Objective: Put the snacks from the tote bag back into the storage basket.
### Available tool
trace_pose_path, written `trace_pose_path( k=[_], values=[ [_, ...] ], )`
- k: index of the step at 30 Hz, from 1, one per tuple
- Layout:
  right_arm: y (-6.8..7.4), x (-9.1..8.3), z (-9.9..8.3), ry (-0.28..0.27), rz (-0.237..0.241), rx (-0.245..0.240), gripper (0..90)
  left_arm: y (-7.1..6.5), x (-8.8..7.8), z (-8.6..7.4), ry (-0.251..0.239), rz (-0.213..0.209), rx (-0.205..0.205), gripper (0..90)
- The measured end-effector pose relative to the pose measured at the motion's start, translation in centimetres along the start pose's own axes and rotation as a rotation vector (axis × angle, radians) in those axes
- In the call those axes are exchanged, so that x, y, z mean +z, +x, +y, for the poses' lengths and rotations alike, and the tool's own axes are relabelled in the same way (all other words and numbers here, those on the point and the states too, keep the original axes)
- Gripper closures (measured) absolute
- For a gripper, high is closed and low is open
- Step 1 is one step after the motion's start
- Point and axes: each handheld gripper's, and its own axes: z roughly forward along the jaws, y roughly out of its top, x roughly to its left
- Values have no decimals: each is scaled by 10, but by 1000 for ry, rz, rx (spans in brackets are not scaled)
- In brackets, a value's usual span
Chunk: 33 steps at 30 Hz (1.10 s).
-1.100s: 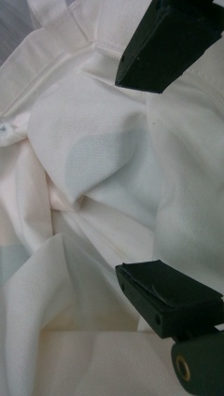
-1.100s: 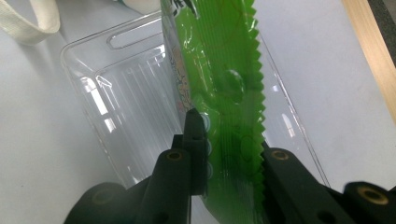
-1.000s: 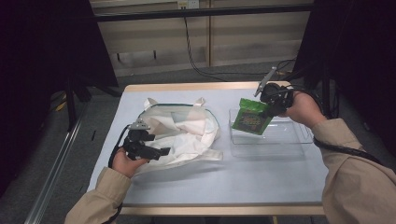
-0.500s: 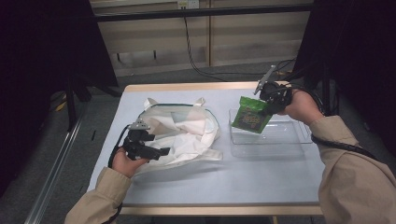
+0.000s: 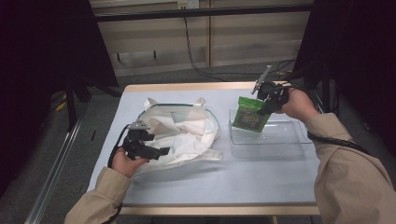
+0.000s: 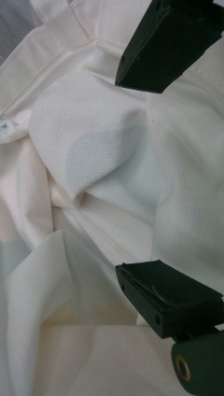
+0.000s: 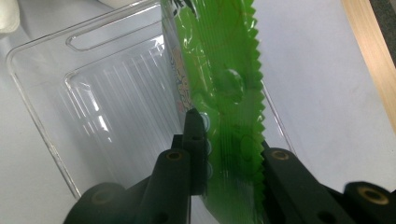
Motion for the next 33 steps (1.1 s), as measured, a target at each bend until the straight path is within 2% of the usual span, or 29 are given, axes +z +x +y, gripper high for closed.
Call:
trace_pose_path(
  k=[13,20,33],
  values=[
    [-4,8,7,9,5,4,783,-2,1,1,13,3,9,92],
    [-4,13,8,12,13,-10,780,-3,1,1,21,3,15,92],
    [-5,15,13,1,-3,-26,766,-4,2,2,24,1,21,91]
  ],
)
